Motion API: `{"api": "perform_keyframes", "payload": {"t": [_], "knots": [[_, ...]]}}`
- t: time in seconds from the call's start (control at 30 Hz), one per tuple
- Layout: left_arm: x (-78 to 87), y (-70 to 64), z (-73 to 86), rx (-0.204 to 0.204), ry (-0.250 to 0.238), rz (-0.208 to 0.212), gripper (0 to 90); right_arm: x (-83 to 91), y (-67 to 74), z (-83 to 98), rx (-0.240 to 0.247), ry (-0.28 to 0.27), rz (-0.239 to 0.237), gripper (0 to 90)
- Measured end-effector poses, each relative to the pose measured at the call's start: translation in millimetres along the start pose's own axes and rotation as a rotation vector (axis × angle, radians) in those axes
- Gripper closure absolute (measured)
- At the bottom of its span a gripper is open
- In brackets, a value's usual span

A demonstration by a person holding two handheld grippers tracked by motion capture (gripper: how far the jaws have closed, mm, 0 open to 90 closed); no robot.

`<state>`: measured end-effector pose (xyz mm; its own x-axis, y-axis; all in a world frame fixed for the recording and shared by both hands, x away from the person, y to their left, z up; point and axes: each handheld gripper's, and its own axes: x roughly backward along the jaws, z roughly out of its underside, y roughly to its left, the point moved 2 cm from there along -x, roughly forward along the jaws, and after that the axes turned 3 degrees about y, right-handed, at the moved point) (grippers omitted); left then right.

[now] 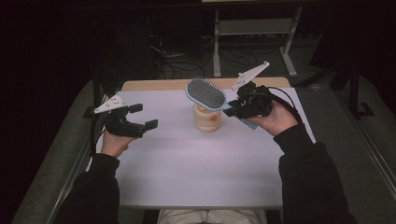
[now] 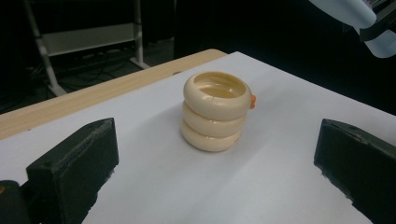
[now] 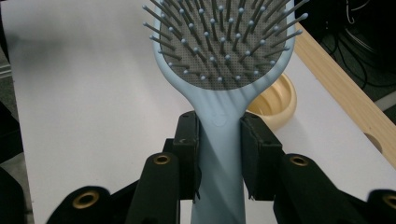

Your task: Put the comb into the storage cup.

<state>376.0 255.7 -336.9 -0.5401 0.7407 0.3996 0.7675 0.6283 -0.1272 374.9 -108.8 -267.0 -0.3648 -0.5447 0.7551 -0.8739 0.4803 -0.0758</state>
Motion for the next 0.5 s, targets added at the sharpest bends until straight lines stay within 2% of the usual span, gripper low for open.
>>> {"api": "perform_keyframes", "payload": {"t": [0.17,0.5], "knots": [[-13.1,-6.7,-11.2,0.006,-0.006,0.033,0.0,-1.2,1.5,-5.7,0.014,-0.017,-0.003,68.5],[-32.3,-19.5,-28.8,0.007,-0.002,0.081,0.0,-9.1,4.7,-11.6,0.027,-0.005,0.009,68.5]]}}
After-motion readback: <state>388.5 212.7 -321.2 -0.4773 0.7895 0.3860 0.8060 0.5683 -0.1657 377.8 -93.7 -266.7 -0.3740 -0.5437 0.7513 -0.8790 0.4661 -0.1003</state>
